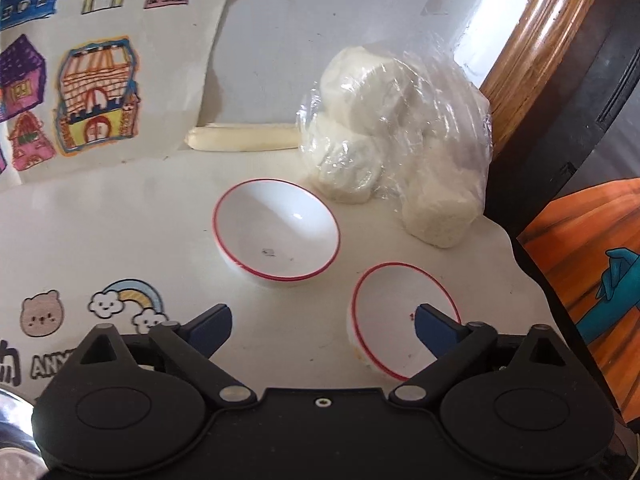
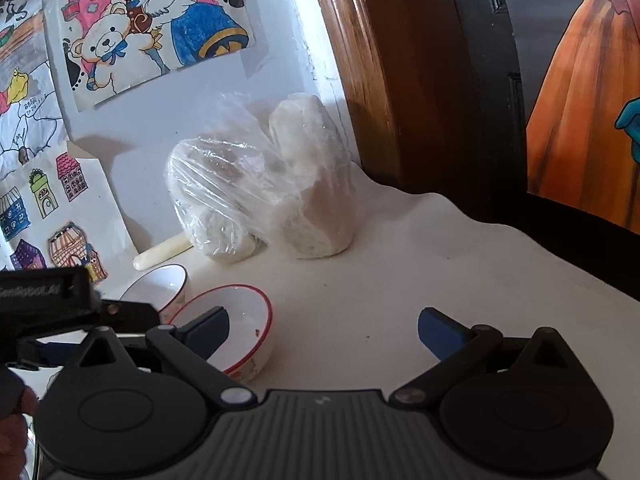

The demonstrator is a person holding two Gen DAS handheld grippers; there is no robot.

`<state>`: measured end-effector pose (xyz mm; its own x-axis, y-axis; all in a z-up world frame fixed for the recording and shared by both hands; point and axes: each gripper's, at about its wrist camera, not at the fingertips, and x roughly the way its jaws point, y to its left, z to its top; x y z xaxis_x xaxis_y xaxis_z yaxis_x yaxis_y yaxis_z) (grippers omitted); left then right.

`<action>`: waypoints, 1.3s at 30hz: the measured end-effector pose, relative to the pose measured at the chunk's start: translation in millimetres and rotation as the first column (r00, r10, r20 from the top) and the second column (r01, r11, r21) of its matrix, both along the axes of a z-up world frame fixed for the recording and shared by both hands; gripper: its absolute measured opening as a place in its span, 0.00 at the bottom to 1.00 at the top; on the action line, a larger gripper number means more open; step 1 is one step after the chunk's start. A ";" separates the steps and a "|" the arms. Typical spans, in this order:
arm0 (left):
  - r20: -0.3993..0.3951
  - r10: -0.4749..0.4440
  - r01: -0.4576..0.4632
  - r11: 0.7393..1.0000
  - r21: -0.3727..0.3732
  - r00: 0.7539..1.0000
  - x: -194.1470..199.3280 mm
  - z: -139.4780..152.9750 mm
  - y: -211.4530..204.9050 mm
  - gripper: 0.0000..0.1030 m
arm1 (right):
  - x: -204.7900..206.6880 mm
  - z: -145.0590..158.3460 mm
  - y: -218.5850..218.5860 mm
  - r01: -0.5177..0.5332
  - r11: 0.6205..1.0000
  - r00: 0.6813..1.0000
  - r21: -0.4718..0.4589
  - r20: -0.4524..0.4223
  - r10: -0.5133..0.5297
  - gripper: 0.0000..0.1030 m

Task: Organize plates and bowls
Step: 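Reach both grippers to the larger red-rimmed white bowl and grip its rim, then lift the white bowl with both grippers and carry it to the steel bowl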

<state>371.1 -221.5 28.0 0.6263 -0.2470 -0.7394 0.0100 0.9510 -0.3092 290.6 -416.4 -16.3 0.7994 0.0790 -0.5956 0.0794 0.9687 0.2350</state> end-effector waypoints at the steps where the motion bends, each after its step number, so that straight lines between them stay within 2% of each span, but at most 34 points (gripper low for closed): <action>1: -0.004 -0.002 0.002 1.000 0.002 1.000 0.7 -1.1 -2.9 0.89 | 0.8 -1.0 -0.4 -0.006 1.000 1.000 0.007 0.003 0.006 0.99; 4: -0.022 -0.007 0.007 1.000 -0.002 1.000 1.9 -4.2 -8.9 0.75 | 2.1 -3.3 -0.8 -0.025 0.999 1.000 0.029 0.012 0.024 0.96; 8: -0.040 -0.005 0.004 1.000 -0.026 0.999 5.8 -7.6 -10.4 0.49 | 4.3 -5.9 -0.6 -0.056 0.997 0.998 0.061 0.007 0.056 0.89; 11: -0.040 -0.001 -0.001 0.999 -0.040 0.999 7.3 -9.6 -9.3 0.41 | 6.1 -7.0 0.2 -0.069 0.995 0.998 0.071 0.003 0.069 0.84; 15: -0.047 -0.006 0.004 0.999 -0.039 0.999 9.5 -11.7 -10.1 0.24 | 8.4 -9.1 2.4 -0.083 0.993 0.996 0.088 -0.003 0.084 0.78; 16: -0.048 -0.007 0.005 0.999 -0.040 0.999 9.9 -12.3 -10.5 0.23 | 9.1 -10.0 2.7 -0.087 0.991 0.996 0.098 -0.004 0.088 0.77; 18: -0.047 -0.013 0.010 0.999 -0.053 0.999 10.7 -12.3 -11.1 0.16 | 9.8 -10.8 3.9 -0.096 0.989 0.995 0.109 -0.004 0.097 0.68; 21: -0.045 -0.020 0.017 0.998 -0.056 0.999 12.6 -12.6 -13.3 0.10 | 12.7 -12.0 7.7 -0.108 0.988 0.994 0.106 -0.019 0.111 0.55; 24: -0.046 -0.017 0.014 0.998 -0.064 0.999 14.0 -13.5 -13.8 0.09 | 16.1 -14.6 10.2 -0.116 0.987 0.992 0.107 -0.039 0.121 0.44; 31: -0.055 -0.012 0.005 0.993 -0.122 0.998 14.8 -16.0 -6.2 0.08 | 16.7 -16.5 13.1 -0.144 0.980 0.988 0.135 -0.033 0.149 0.28; 36: -0.065 0.000 -0.008 0.992 -0.127 0.998 5.6 -12.8 -3.4 0.05 | 12.9 -13.7 22.2 -0.140 0.987 0.989 0.083 -0.032 0.143 0.20; 39: -0.054 -0.016 0.009 0.991 -0.134 0.998 -7.1 -4.8 -0.4 0.05 | 1.2 -7.8 23.8 -0.131 0.989 0.991 0.066 0.003 0.131 0.18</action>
<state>364.0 -221.9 23.2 0.5819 -0.3534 -0.7325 0.0010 0.9010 -0.4339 291.8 -392.6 -24.1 0.7787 0.2220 -0.5868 -0.0469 0.9533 0.2985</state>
